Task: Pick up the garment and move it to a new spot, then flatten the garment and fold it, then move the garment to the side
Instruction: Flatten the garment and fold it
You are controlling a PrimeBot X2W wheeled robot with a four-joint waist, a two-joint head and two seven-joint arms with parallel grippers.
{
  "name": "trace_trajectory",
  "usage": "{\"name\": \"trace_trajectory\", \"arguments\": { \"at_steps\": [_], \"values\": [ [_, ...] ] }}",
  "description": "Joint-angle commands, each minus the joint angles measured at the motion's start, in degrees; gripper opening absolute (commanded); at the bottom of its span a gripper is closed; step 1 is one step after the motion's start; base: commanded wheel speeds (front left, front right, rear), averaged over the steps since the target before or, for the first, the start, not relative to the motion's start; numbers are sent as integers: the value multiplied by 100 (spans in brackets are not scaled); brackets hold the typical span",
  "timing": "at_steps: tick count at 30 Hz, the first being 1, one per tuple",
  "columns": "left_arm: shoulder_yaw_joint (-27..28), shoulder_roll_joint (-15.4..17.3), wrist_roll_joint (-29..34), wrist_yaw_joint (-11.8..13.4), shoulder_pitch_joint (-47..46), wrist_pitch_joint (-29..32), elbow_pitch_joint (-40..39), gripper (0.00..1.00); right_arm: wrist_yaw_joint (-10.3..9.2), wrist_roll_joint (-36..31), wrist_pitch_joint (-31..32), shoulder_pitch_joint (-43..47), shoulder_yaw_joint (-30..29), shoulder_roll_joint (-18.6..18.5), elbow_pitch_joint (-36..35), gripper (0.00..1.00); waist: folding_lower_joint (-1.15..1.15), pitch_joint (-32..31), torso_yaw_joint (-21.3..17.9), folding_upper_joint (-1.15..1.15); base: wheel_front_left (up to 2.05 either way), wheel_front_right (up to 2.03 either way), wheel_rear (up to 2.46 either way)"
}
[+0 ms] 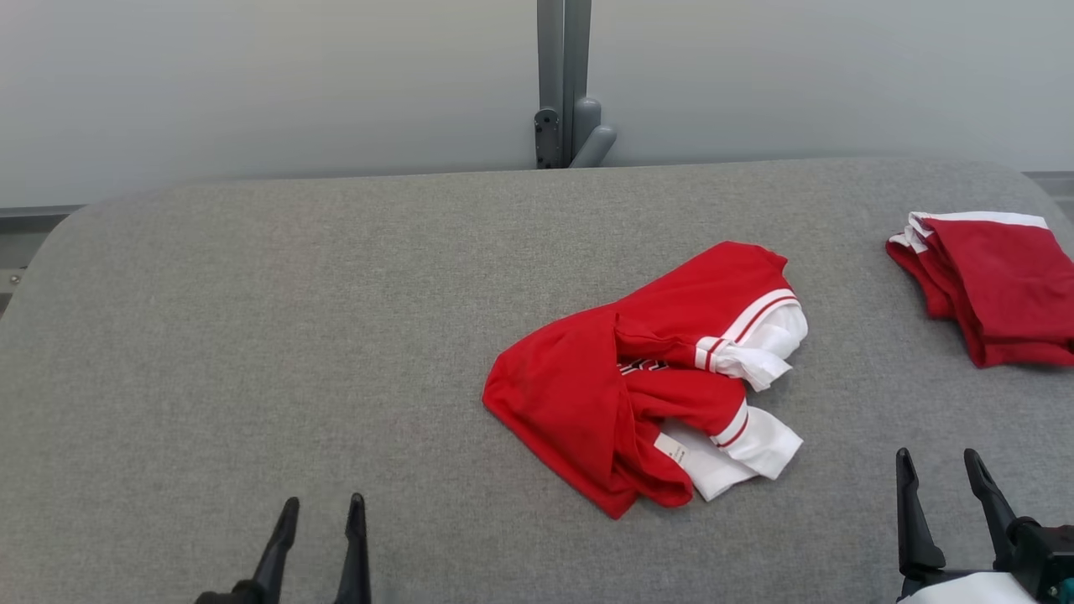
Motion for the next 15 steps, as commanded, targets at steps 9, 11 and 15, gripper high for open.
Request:
{"name": "trace_trajectory", "arguments": {
  "at_steps": [9,11,15],
  "values": [
    [-1784,5,-671,123,-1227,4,574,100,-6,116,-1,-382,88,-17,-57,100,0,520,-395,30,0,0,0],
    [-2205,7,-833,187,-1511,84,877,100,-6,162,-1,-466,138,-16,-34,100,0,614,-556,30,0,0,0],
    [-2712,11,-853,349,-1964,310,1540,100,-6,274,-1,-604,213,-15,-17,100,0,773,-896,30,0,0,0]
  ]
}}
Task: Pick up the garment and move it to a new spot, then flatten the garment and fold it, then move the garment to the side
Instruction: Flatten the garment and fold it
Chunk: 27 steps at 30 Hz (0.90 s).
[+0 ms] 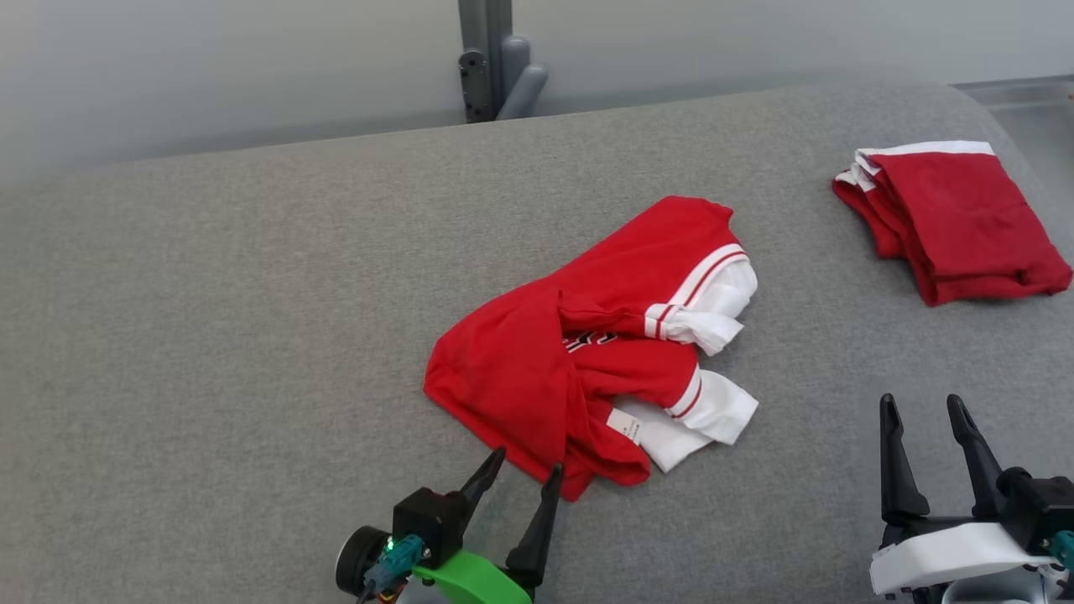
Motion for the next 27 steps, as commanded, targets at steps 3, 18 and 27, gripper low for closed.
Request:
{"name": "trace_trajectory", "arguments": {
  "at_steps": [3,18,27],
  "values": [
    [-113,30,-118,158,-328,8,430,100,-6,92,-1,-100,10,-15,22,100,0,327,-531,30,0,0,0],
    [-102,82,-740,393,-782,-17,1398,0,-6,132,-1,-128,-109,-14,51,100,0,400,-778,30,0,0,0],
    [234,1341,-1248,113,-246,1177,-449,0,-6,129,-1,123,-32,-16,122,100,0,240,-479,30,0,0,0]
  ]
}}
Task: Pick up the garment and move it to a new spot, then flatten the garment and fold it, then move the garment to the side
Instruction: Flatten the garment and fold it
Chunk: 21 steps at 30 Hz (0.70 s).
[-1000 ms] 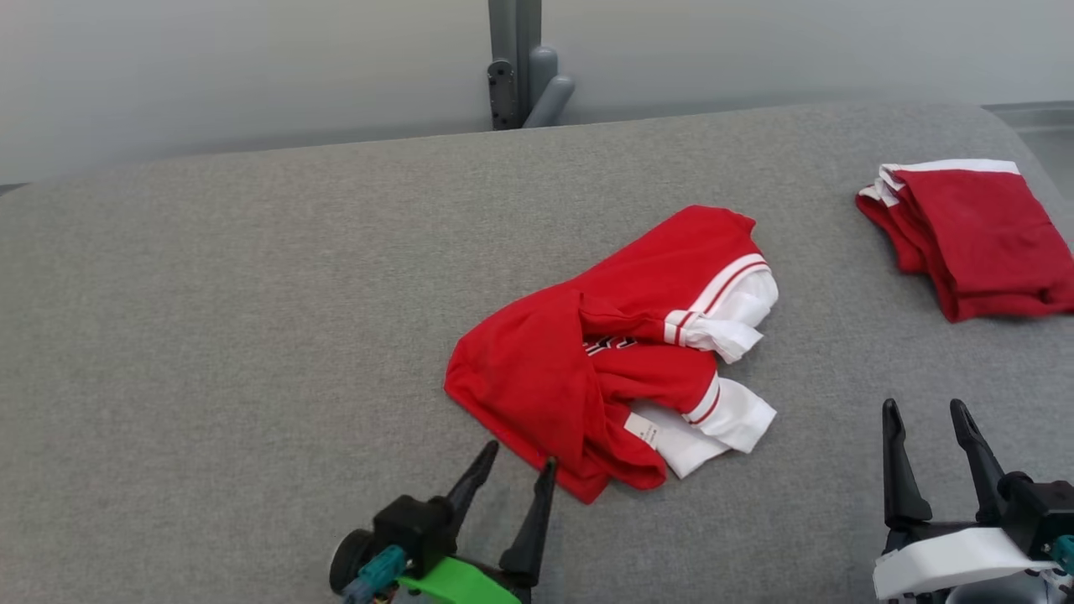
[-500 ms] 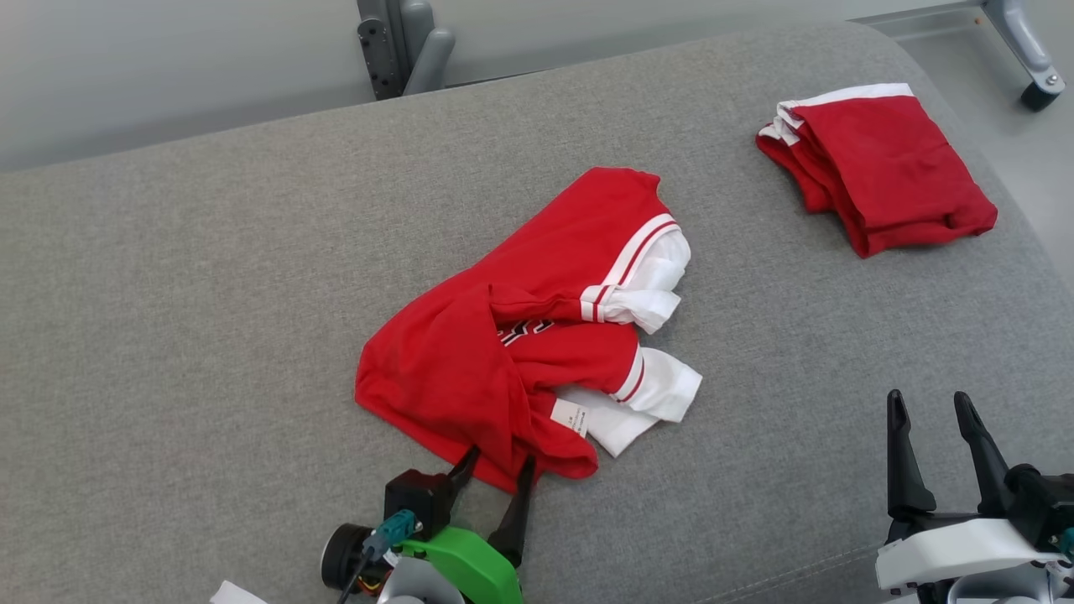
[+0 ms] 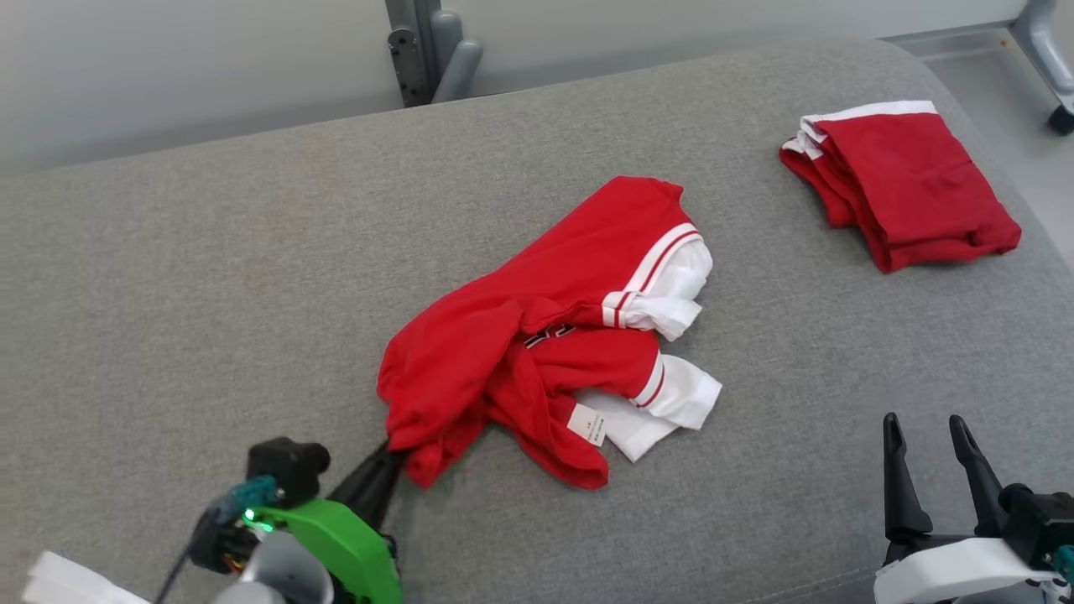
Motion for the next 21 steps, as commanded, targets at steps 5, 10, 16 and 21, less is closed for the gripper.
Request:
{"name": "trace_trajectory", "arguments": {
  "at_steps": [5,10,16,21],
  "values": [
    [477,1316,-479,-91,119,1279,-1766,0,-6,22,-1,97,96,-19,54,100,0,-94,385,30,0,0,0],
    [1076,2433,-407,196,99,1934,-2365,0,-6,24,-1,-98,183,-18,44,100,0,-11,429,30,0,0,0],
    [1316,2635,-302,422,589,1630,-2035,0,-6,74,-1,-48,152,-21,94,100,0,62,423,30,0,0,0],
    [1309,2198,-560,547,1100,1175,-1518,7,-6,113,-1,-29,171,-17,166,100,0,121,460,30,0,0,0]
  ]
}}
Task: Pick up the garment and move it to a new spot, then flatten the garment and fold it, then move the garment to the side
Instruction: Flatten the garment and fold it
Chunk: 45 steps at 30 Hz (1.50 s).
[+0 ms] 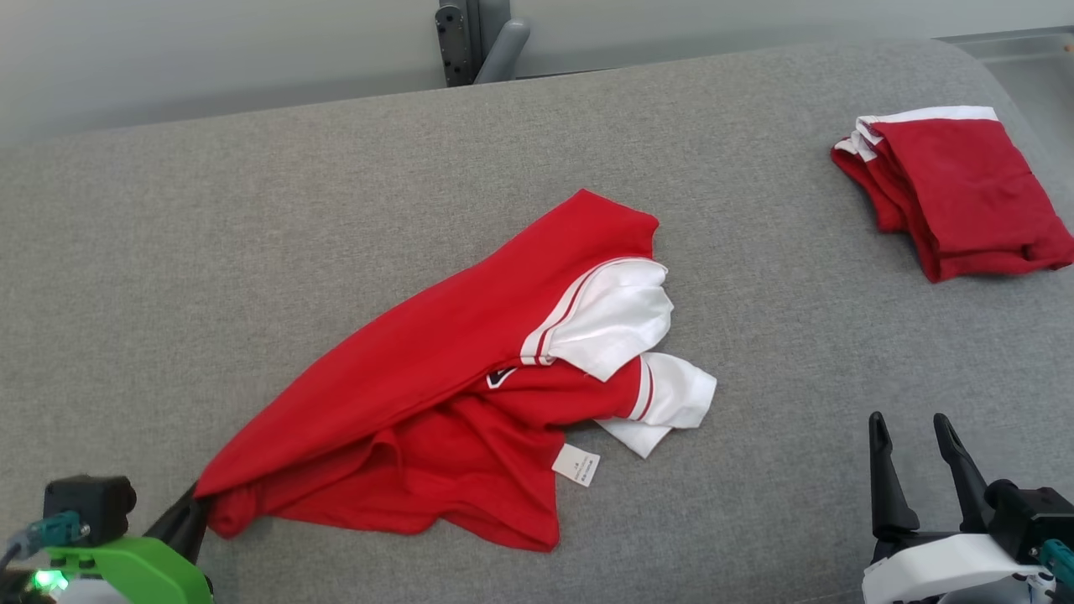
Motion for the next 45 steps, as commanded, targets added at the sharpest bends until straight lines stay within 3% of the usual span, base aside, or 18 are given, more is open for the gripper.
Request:
{"name": "trace_trajectory", "arguments": {
  "at_steps": [1,3,4,5,6,10,14,23,33,36,45],
  "values": [
    [21,-178,-60,70,138,-242,249,24,-6,22,-1,11,36,-16,31,100,0,24,39,30,0,0,0],
    [-1,-377,-41,89,194,-491,542,42,-6,4,-1,-3,49,-17,35,100,0,41,79,30,0,0,0],
    [-1,-377,-41,89,194,-491,542,42,-6,4,-1,-3,49,-17,35,100,0,41,79,30,0,0,0],
    [-5,-462,-18,112,189,-621,672,66,-6,-13,-1,-23,41,-17,37,100,0,44,100,30,0,0,0],
    [-1,-549,-7,135,189,-743,802,100,-6,-32,-1,-47,35,-16,40,100,0,47,116,30,0,0,0],
    [-20,-797,-31,115,136,-1052,1133,100,-6,-123,-1,-78,-27,-16,14,100,0,40,207,30,0,0,0],
    [53,-808,52,232,166,-1246,1250,100,-6,-185,-1,-49,-88,-16,3,100,0,4,277,30,0,0,0],
    [448,-750,-26,846,600,-1523,1045,100,-6,-207,-1,53,-78,-16,-28,100,0,-153,283,30,0,0,0],
    [472,-1163,-50,1209,1193,-1898,487,100,-6,-261,-1,290,-266,-16,-197,100,0,-528,351,30,0,0,0],
    [405,-1335,90,1206,1234,-2264,316,100,-6,-278,-1,313,-301,-17,-275,100,0,-611,427,30,0,0,0],
    [378,-1762,983,712,1161,-2681,308,100,-6,-312,-1,409,-313,-17,-380,100,0,-844,544,30,0,0,0]
  ]
}}
